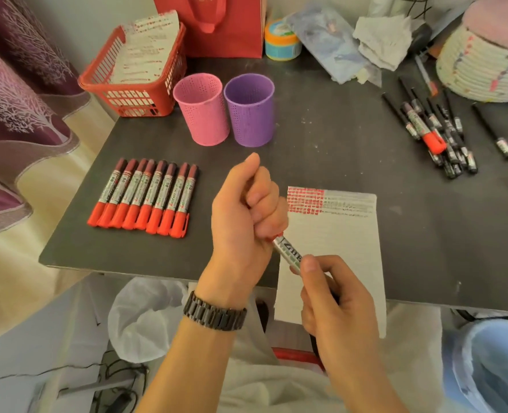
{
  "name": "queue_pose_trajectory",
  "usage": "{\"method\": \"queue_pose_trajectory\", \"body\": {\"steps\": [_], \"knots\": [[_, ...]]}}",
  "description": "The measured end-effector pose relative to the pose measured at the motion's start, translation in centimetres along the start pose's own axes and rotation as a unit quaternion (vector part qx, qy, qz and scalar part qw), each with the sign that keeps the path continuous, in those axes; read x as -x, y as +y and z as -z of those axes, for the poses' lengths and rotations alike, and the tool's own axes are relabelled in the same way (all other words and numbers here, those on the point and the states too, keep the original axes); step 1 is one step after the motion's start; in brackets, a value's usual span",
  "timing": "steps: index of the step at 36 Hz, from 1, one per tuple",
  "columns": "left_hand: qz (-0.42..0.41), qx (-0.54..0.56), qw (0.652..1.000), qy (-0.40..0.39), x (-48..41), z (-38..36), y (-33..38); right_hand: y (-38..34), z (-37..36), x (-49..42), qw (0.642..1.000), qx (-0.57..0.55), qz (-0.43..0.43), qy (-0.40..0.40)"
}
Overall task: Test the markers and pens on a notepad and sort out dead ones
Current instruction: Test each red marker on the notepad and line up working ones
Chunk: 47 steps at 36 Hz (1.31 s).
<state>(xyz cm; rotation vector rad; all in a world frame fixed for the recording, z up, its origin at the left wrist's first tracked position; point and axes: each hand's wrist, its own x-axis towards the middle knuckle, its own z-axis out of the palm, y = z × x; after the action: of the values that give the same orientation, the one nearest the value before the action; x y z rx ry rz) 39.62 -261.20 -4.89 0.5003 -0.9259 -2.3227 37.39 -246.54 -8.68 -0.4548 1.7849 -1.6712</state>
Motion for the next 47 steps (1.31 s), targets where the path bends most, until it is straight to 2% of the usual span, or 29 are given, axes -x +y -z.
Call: {"method": "queue_pose_trajectory", "body": {"steps": [2,3,6,10,13,16,18,22,25,28,30,33,37,43,47], "knots": [[-0.010,-0.128,0.992,-0.003,0.4,1.1,0.3,-0.3,0.7,-0.9,0.998,0.056,0.022,-0.021],[-0.018,-0.214,0.977,-0.007,0.7,1.7,0.5,-0.5,1.0,-1.5,0.995,0.084,0.037,-0.026],[-0.022,-0.436,0.899,-0.026,1.8,3.5,1.9,-1.7,1.6,-3.5,0.983,0.152,0.091,-0.043],[-0.003,-0.609,0.791,-0.057,3.6,5.6,4.7,-3.1,1.3,-6.3,0.952,0.232,0.149,-0.136],[-0.005,-0.679,0.731,-0.066,5.1,6.9,6.7,-3.8,0.0,-7.9,0.927,0.263,0.195,-0.184],[-0.024,-0.712,0.701,-0.037,6.3,8.9,8.3,-4.2,-2.4,-9.0,0.914,0.271,0.215,-0.214],[-0.081,-0.717,0.693,0.018,6.8,10.8,9.5,-3.9,-4.5,-10.0,0.923,0.245,0.204,-0.216],[-0.193,-0.667,0.680,0.234,6.8,15.3,12.2,-2.6,-7.8,-12.3,0.917,0.271,0.212,-0.201],[-0.209,-0.610,0.675,0.359,5.7,19.0,14.3,-1.8,-9.8,-14.0,0.881,0.364,0.234,-0.189],[-0.160,-0.613,0.646,0.426,4.1,22.2,15.3,-1.0,-11.4,-14.8,0.813,0.500,0.230,-0.191],[-0.131,-0.621,0.635,0.441,3.2,23.8,15.2,-0.6,-12.2,-14.5,0.771,0.564,0.239,-0.176],[-0.095,-0.632,0.635,0.435,2.2,25.3,14.6,0.0,-12.4,-14.4,0.766,0.561,0.280,-0.141],[-0.087,-0.660,0.601,0.442,2.0,26.0,13.5,1.1,-12.0,-15.2,0.733,0.611,0.244,-0.175],[-0.138,-0.685,0.555,0.450,2.0,25.9,12.6,1.0,-12.4,-16.2,0.727,0.616,0.246,-0.178],[-0.151,-0.695,0.522,0.471,1.9,25.9,12.1,0.8,-12.8,-17.3,0.750,0.581,0.239,-0.208]]}}
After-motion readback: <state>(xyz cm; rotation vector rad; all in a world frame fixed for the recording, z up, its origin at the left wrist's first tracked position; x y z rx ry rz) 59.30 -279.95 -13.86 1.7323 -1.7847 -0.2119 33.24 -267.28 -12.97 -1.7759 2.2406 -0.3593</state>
